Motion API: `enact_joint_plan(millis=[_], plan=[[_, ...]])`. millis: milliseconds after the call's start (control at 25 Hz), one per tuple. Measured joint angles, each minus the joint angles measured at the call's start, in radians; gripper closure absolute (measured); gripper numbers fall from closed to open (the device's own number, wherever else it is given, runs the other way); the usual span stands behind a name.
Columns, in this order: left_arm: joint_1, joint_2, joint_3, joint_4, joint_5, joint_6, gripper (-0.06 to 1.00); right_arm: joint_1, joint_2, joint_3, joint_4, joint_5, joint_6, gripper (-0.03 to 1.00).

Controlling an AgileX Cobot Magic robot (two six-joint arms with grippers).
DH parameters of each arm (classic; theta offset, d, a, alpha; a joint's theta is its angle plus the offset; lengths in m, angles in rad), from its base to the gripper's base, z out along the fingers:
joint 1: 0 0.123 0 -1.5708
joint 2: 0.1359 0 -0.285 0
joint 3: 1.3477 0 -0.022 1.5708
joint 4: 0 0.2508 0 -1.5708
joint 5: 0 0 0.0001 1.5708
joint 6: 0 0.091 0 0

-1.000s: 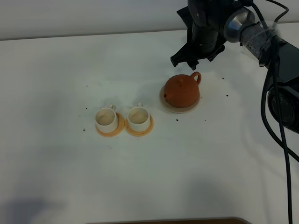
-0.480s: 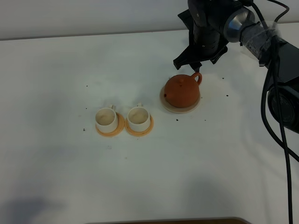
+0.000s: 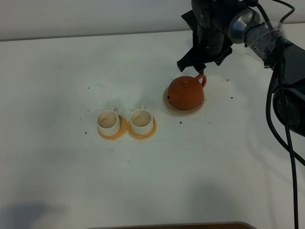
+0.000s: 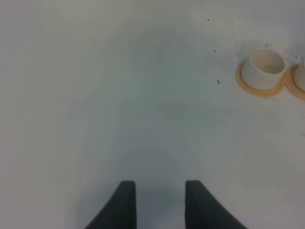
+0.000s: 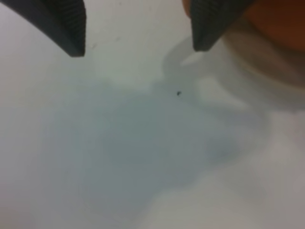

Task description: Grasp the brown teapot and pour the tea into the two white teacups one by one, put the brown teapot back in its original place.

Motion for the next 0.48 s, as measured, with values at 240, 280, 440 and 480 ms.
enact_joint_plan(millis=[240, 280, 440, 480], plan=[[0.0, 0.0, 0.0, 0.0, 0.0, 0.0, 0.65, 0.0, 0.0, 0.007, -0.002, 0.0, -0.012, 0.46], [0.0, 0.0, 0.0, 0.0, 0.0, 0.0, 0.65, 0.0, -0.001, 0.014, -0.007, 0.0, -0.012, 0.46], [0.0, 0.0, 0.0, 0.0, 0.0, 0.0, 0.65, 0.0, -0.023, 0.065, -0.023, 0.0, -0.012, 0.46], [0.0, 0.0, 0.0, 0.0, 0.0, 0.0, 0.65, 0.0, -0.032, 0.079, -0.024, 0.0, -0.012, 0.46]])
